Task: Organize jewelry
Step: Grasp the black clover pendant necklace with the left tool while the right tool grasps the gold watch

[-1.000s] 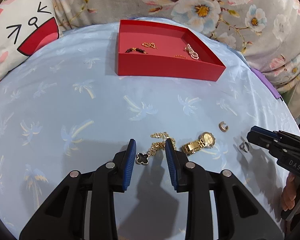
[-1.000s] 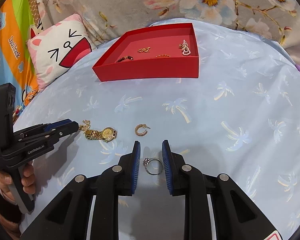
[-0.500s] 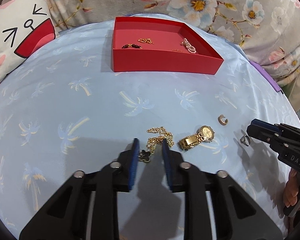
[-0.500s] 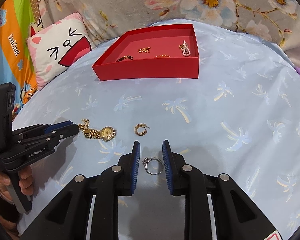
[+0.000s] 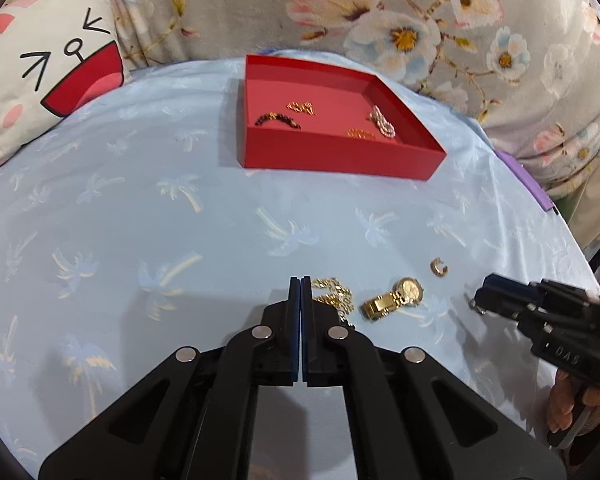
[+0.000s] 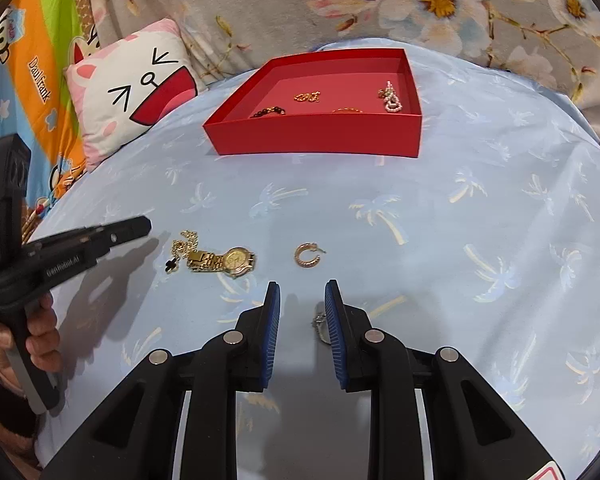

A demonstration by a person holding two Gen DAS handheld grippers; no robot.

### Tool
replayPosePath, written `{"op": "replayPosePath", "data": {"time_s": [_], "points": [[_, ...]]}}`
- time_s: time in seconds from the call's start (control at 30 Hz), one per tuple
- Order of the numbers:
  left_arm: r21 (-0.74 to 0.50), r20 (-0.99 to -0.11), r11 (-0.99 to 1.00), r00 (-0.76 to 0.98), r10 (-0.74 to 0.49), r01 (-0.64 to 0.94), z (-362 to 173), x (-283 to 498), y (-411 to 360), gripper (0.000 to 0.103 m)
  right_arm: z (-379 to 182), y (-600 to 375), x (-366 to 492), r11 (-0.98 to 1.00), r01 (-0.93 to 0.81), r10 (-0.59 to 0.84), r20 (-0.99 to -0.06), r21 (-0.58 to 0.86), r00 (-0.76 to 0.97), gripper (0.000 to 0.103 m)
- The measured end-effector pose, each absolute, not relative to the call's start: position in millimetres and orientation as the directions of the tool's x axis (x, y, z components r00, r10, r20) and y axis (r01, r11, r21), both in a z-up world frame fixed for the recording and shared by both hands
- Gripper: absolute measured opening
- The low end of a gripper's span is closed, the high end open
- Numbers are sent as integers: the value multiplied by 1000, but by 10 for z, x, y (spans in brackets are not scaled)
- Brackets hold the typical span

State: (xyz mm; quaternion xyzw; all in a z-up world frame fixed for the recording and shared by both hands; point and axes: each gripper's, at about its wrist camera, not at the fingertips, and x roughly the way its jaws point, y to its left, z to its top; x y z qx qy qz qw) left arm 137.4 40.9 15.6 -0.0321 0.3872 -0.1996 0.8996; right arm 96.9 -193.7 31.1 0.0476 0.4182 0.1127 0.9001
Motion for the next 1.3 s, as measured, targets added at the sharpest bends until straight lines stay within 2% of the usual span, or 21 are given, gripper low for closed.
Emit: {"op": "replayPosePath", "data": {"time_s": [0.2, 0.27, 0.33, 0.47, 0.6, 0.67, 0.77, 1.2, 1.23, 1.27, 1.3], "points": [[-233, -686, 902, 597, -417, 362, 174, 1321, 379, 1, 289, -1919, 980, 970, -164, 242, -747, 178, 619, 23], [-209, -692, 902, 595, -409, 377, 155, 1265, 305, 15, 288, -1935, 985, 970, -159, 242, -747, 182, 619, 23], [-191, -706, 899, 581, -404, 393, 104, 1222, 224, 21, 283, -1947, 989, 970, -158, 244, -748, 187, 617, 23], [-170, -723, 890, 560, -405, 423, 34, 1183, 95, 22, 280, -1948, 988, 969, -161, 248, -748, 189, 616, 23], [-136, -737, 896, 561, -377, 423, -20, 1192, 18, 21, 277, -1941, 989, 967, -169, 256, -747, 193, 613, 23], [-125, -742, 903, 565, -360, 411, -31, 1205, 16, 6, 277, -1932, 985, 966, -171, 257, -748, 192, 613, 23], [-139, -744, 906, 562, -361, 399, -39, 1229, 53, 0, 284, -1921, 980, 966, -175, 260, -747, 193, 612, 23], [-178, -703, 908, 597, -387, 379, 92, 1258, 213, 0, 319, -1614, 987, 949, -251, 306, -748, 190, 589, 23], [-177, -705, 905, 592, -391, 387, 81, 1253, 190, 3, 320, -1619, 985, 949, -250, 307, -747, 192, 590, 23], [-171, -710, 904, 588, -388, 391, 67, 1249, 162, 14, 323, -1631, 985, 949, -248, 307, -747, 195, 590, 23], [-152, -715, 907, 589, -376, 393, 45, 1250, 116, 21, 324, -1645, 983, 949, -246, 308, -745, 197, 591, 23]]}}
